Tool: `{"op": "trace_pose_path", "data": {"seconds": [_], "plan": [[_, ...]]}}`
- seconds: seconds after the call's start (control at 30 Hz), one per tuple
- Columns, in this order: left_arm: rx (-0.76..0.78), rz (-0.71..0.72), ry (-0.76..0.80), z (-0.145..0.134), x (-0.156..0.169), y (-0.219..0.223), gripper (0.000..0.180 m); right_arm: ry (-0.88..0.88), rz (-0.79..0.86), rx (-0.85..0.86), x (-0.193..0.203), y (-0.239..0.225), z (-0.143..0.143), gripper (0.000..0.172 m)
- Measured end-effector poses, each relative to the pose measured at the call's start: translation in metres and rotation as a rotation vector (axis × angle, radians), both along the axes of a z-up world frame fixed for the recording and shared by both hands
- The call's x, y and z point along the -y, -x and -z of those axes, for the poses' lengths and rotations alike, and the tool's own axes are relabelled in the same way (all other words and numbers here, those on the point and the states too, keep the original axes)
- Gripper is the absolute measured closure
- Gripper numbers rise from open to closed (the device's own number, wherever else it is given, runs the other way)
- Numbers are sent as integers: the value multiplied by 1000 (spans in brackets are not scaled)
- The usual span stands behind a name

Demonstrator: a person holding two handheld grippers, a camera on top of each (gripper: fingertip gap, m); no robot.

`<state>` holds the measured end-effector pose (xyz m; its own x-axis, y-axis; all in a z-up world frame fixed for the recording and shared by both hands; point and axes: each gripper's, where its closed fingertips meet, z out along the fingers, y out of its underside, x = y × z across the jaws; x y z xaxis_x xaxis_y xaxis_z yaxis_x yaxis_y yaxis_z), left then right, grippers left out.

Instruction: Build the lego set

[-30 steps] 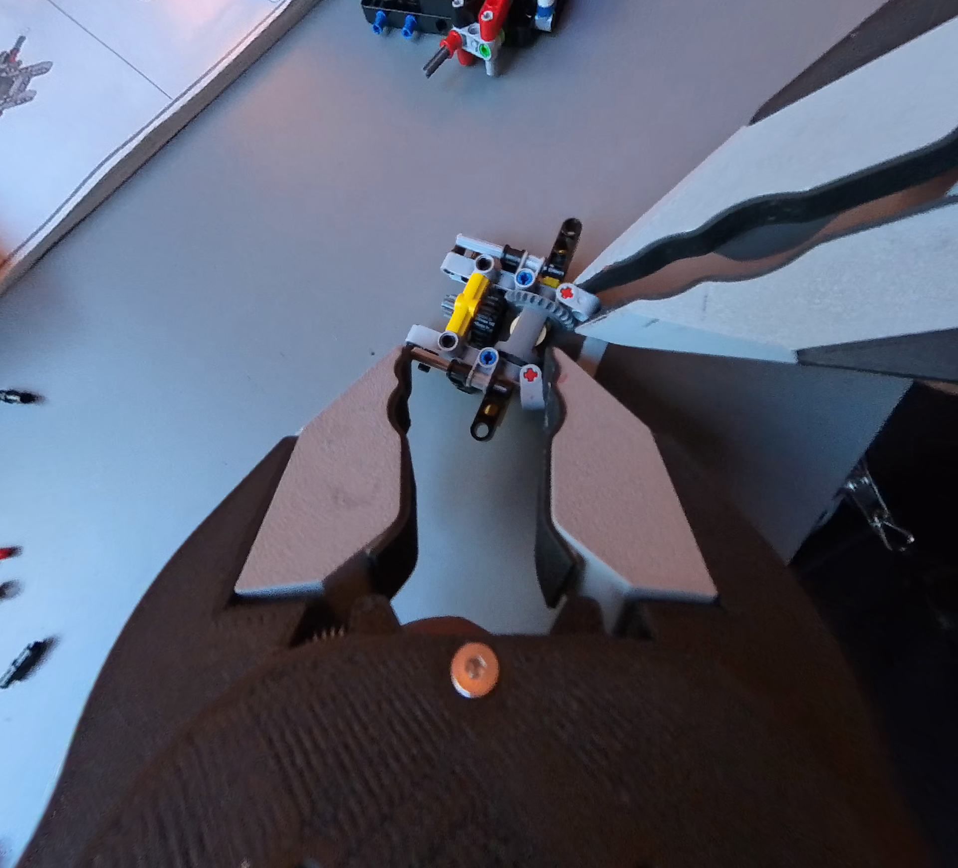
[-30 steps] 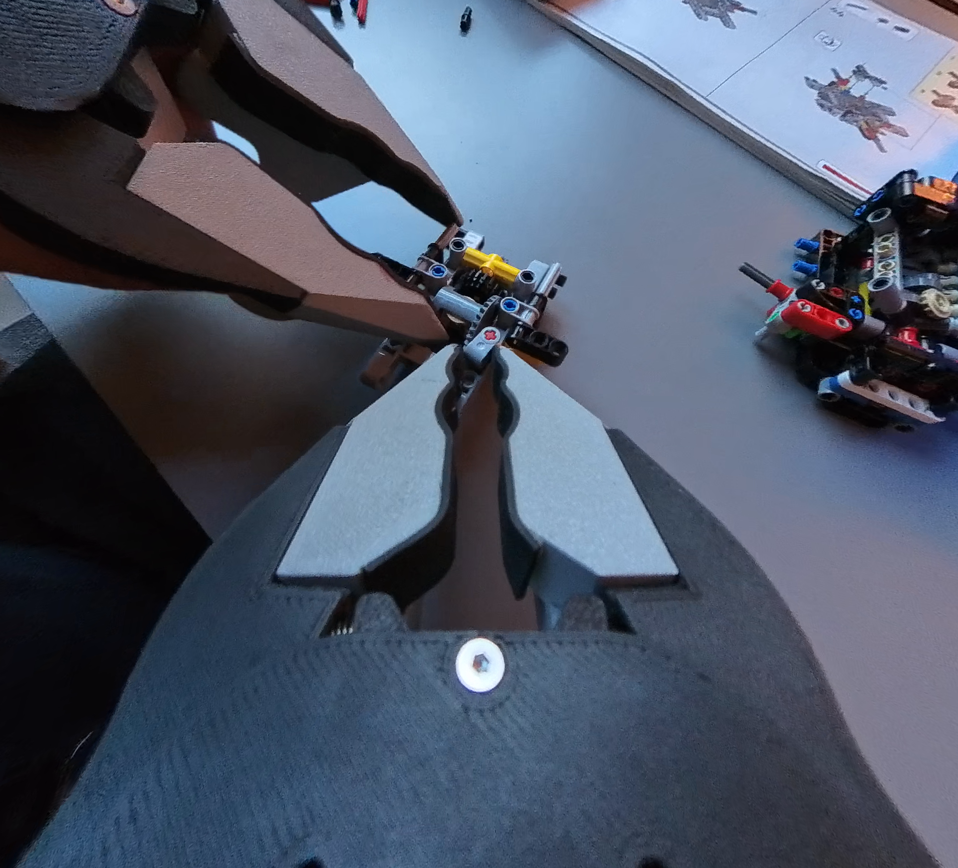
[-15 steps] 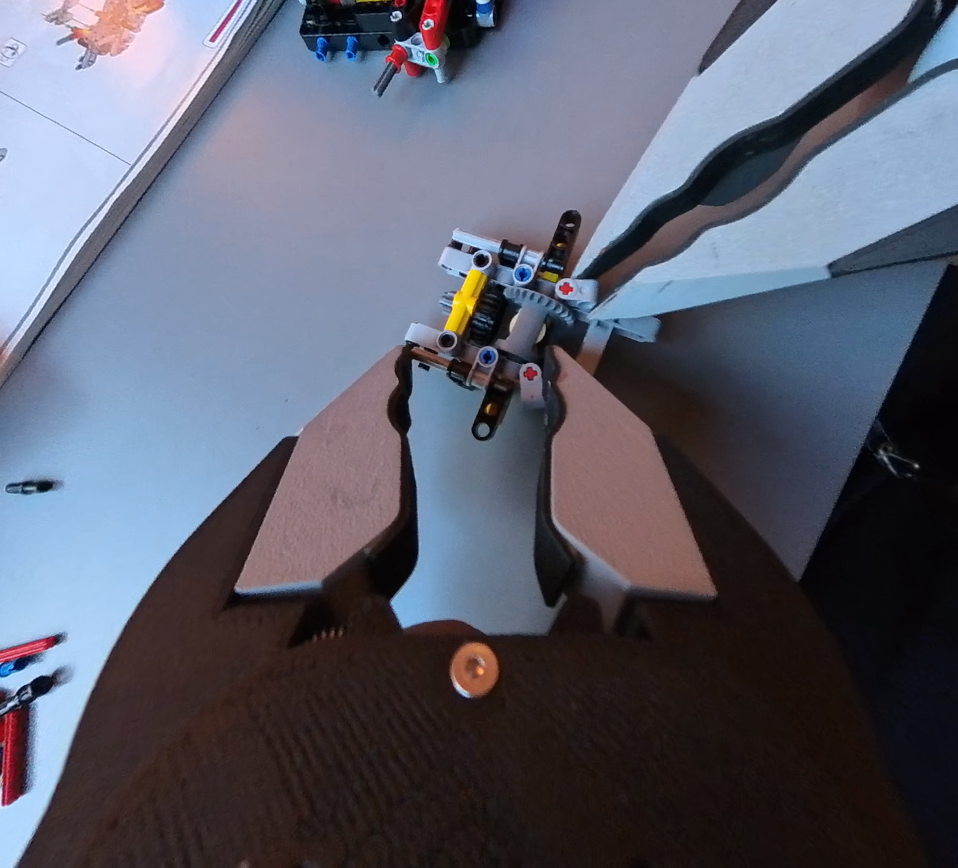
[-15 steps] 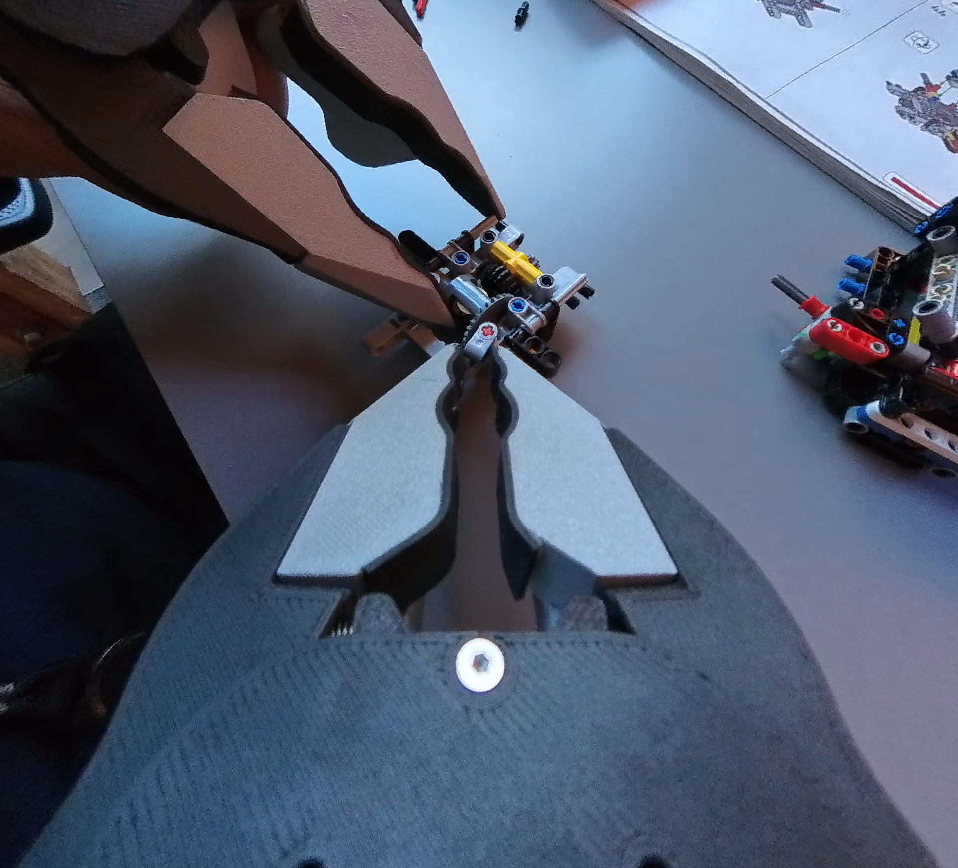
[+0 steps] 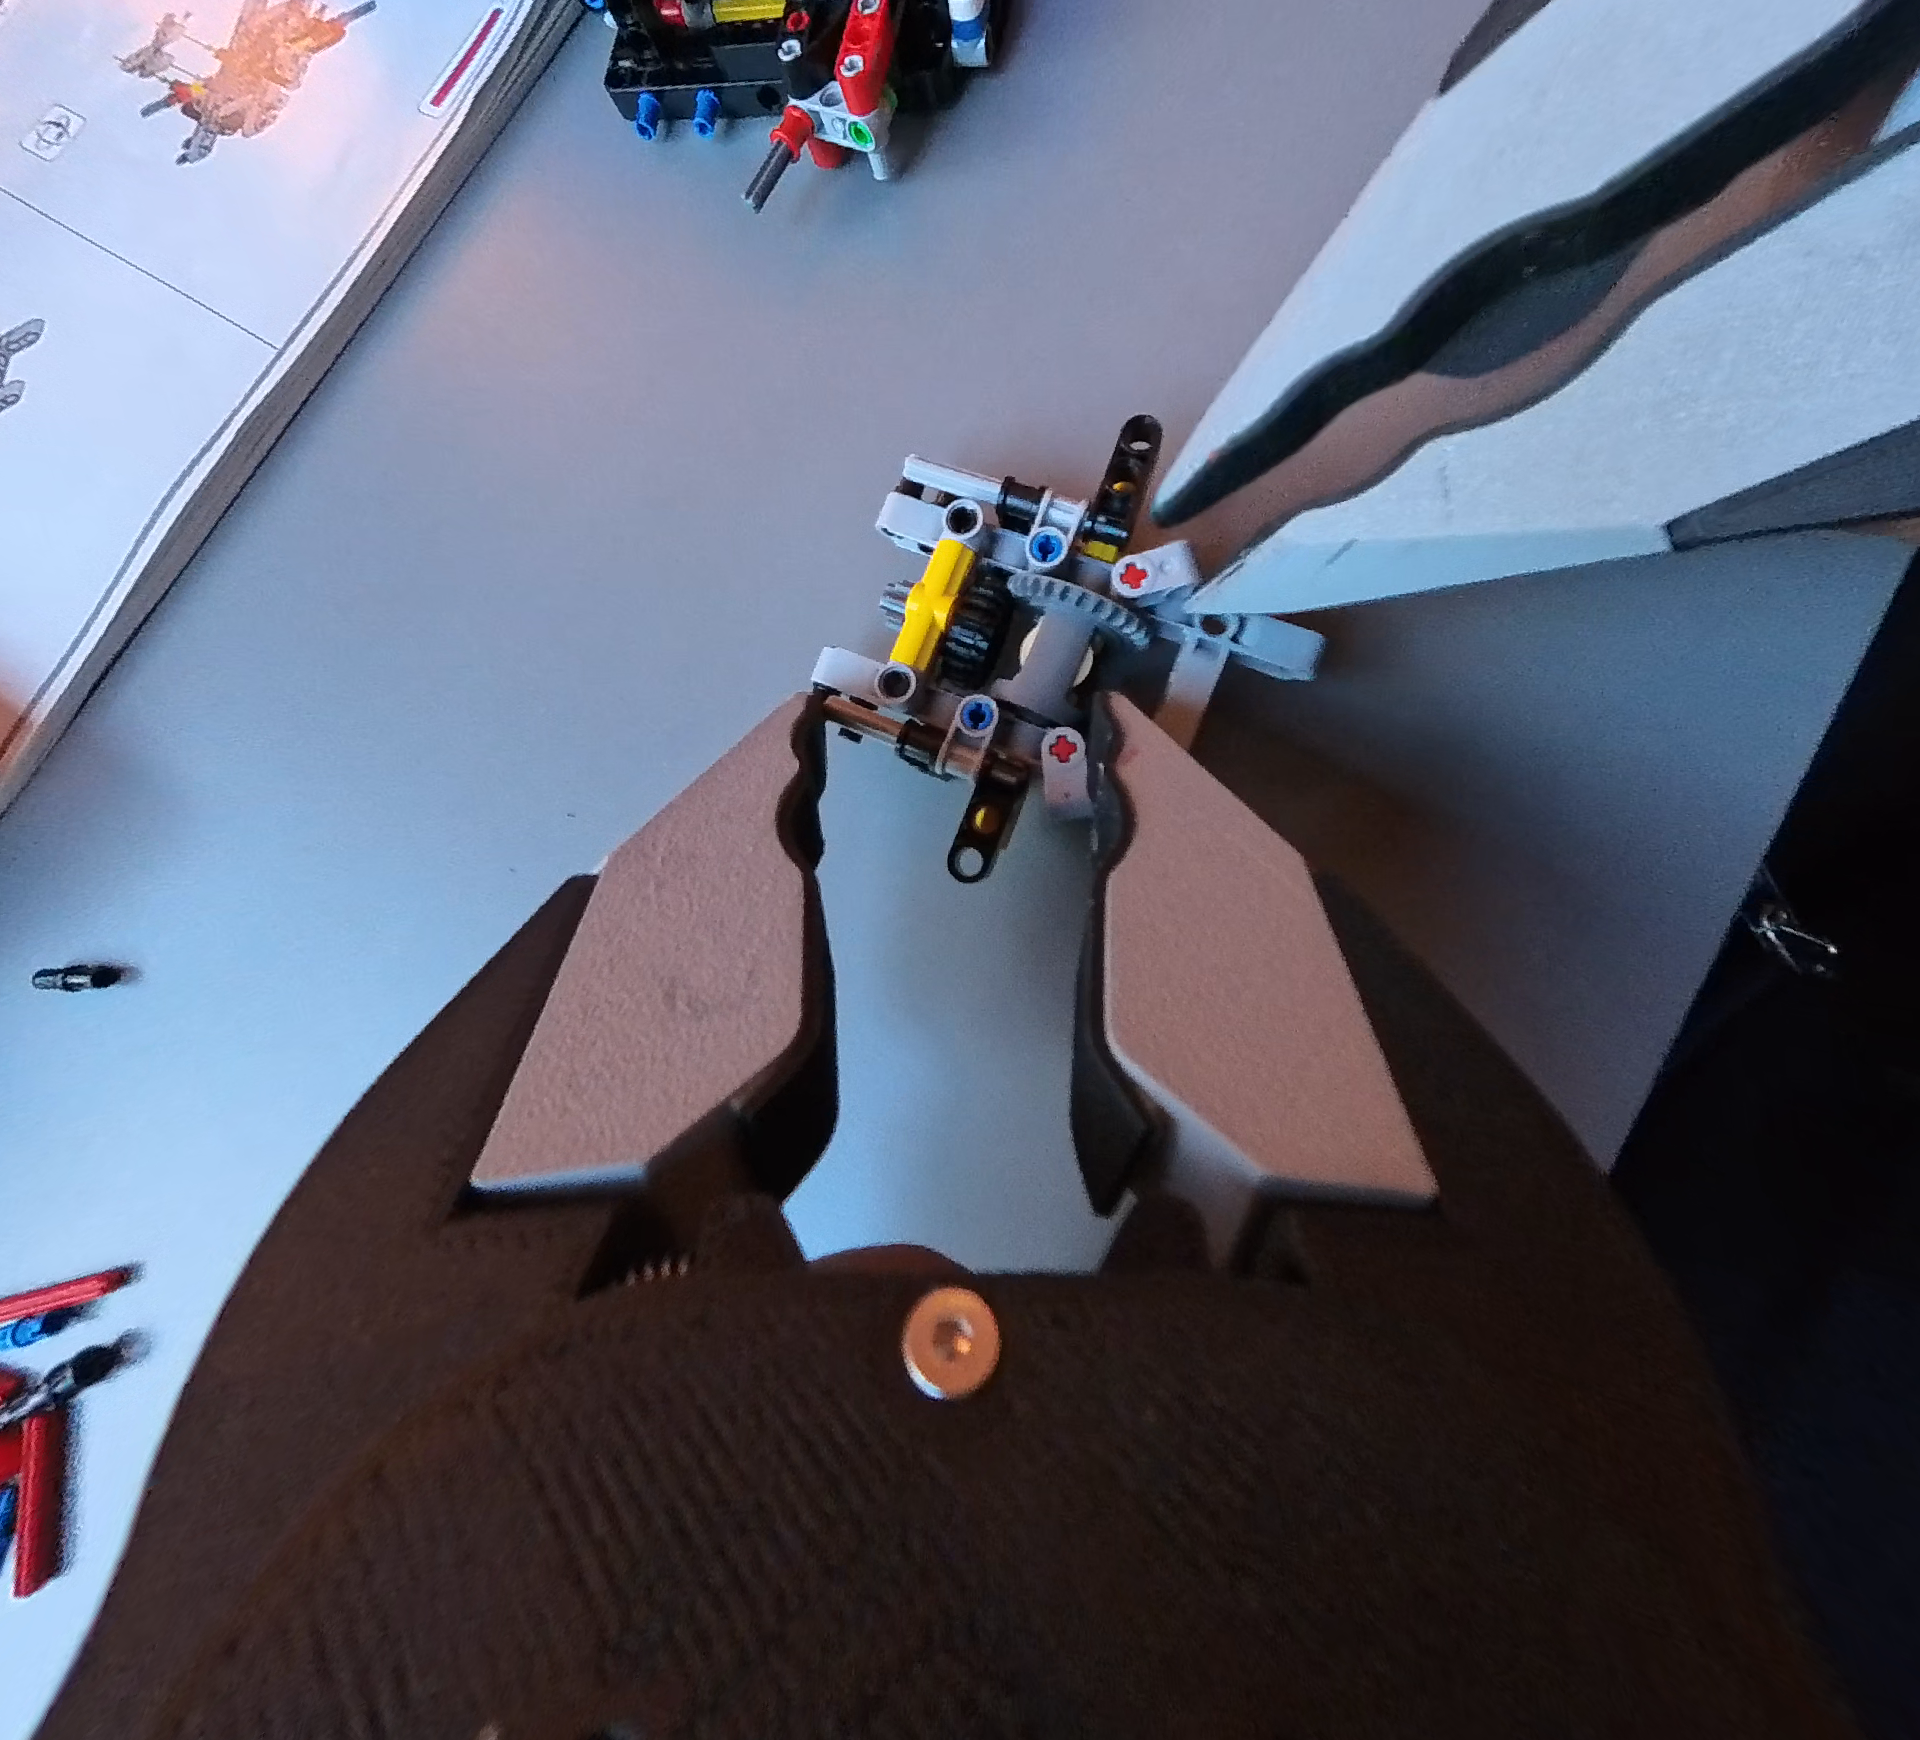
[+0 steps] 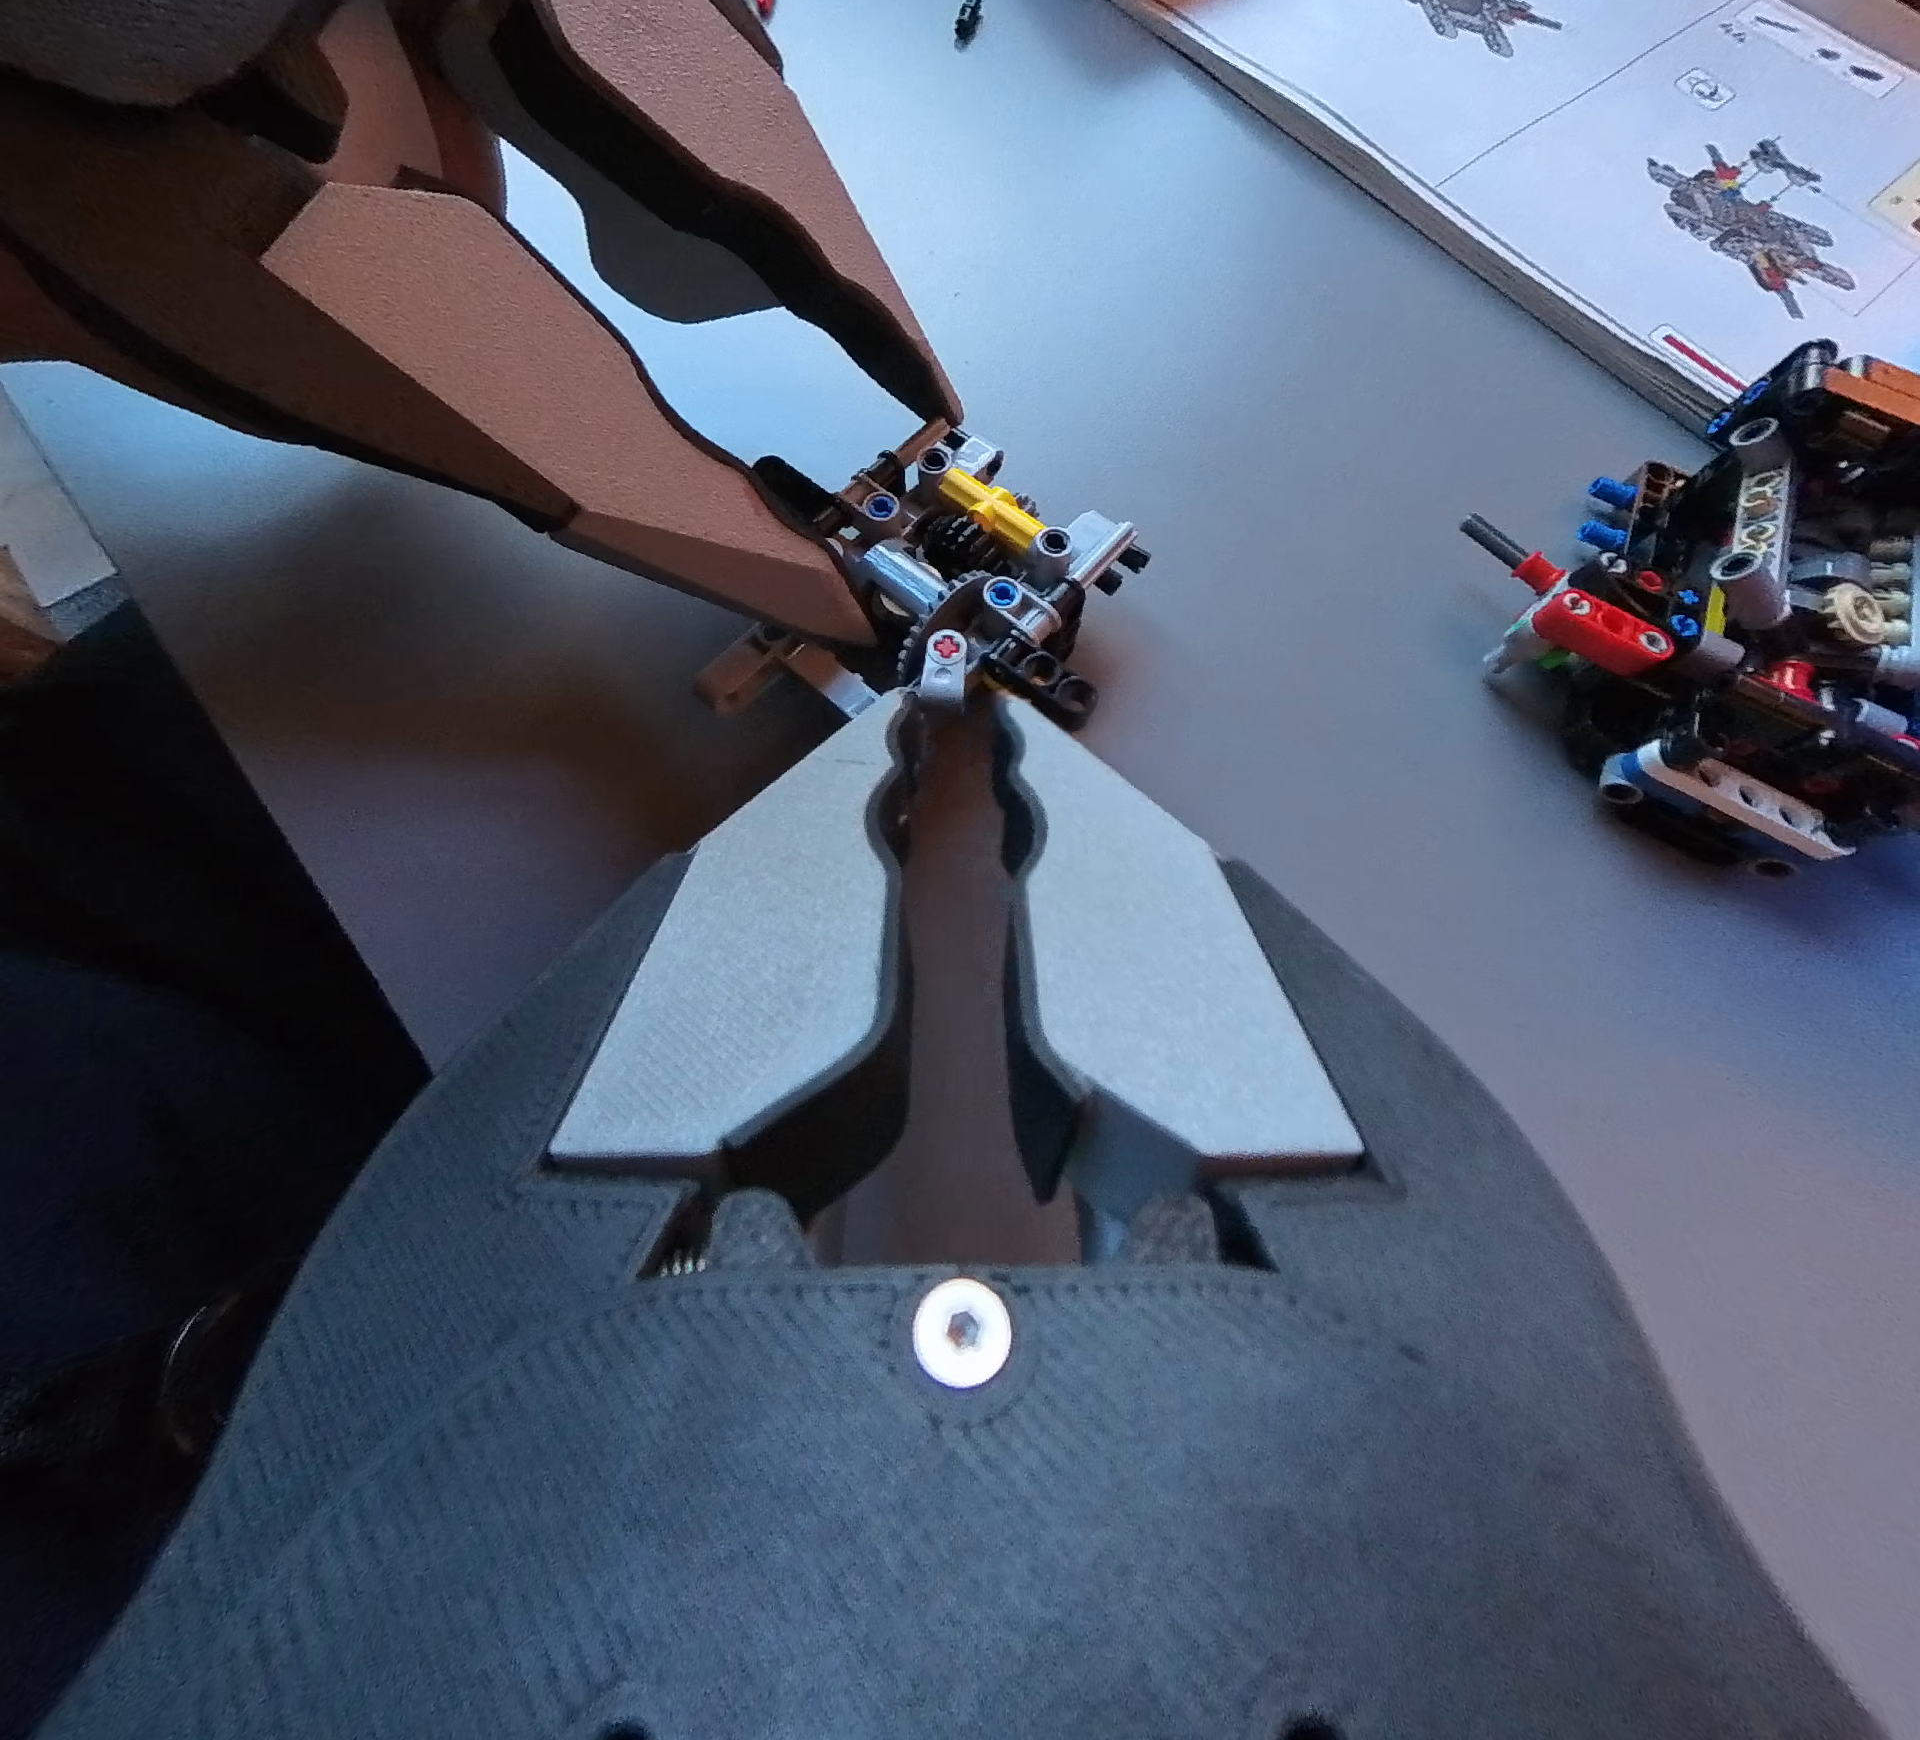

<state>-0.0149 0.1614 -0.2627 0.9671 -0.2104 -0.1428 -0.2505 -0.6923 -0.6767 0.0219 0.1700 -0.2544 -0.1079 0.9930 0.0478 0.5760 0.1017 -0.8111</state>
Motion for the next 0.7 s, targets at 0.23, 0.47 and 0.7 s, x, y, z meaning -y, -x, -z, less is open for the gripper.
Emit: {"op": "trace_pose_path", "data": {"seconds": [0.23,0.47,0.7], "plan": [[-38,-9,3,0,-1,2,131,-11,39,-4,-6,-5,-1,154],[-62,-21,21,0,2,9,132,-3,100,-27,-24,-15,-4,143],[-61,-27,18,-1,2,8,132,-5,33,-10,-16,-4,-1,129]]}}
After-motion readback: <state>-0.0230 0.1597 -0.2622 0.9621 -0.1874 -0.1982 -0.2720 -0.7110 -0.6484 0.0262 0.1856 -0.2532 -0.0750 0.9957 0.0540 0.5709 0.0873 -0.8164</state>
